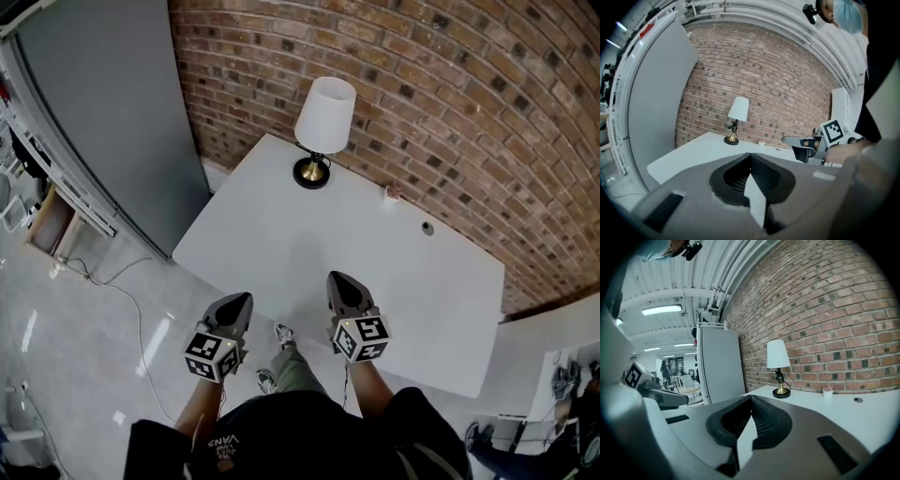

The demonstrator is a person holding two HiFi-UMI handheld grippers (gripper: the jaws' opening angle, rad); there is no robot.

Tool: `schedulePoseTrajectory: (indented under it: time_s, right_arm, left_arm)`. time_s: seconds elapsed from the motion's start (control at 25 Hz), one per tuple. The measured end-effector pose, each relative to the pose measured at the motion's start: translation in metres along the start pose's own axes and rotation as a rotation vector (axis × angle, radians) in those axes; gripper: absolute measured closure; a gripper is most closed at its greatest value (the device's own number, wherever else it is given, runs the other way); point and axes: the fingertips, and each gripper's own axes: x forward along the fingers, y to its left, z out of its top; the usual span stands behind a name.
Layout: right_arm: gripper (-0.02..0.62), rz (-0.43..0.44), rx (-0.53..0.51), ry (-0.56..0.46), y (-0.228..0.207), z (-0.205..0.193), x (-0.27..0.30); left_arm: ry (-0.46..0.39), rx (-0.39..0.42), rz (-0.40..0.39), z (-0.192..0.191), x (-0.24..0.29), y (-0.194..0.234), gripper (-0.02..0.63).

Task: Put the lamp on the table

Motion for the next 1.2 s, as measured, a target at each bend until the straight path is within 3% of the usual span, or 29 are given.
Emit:
schedulePoseTrajectory:
  time_s: [0.84, 1.2]
  right_arm:
    - [0.597, -0.022, 0.004, 0.020, 0.032, -0.016, -0.066]
    - [0.597, -0.022, -0.007, 0.043, 0.031, -0.024, -0.075]
  left_arm:
    - [-0.029, 0.049, -0.049, -0.008, -0.052, -0.036, 0.598]
    - [-0.025, 0.057, -0.018, -0.008, -0.054, -0.042, 0.598]
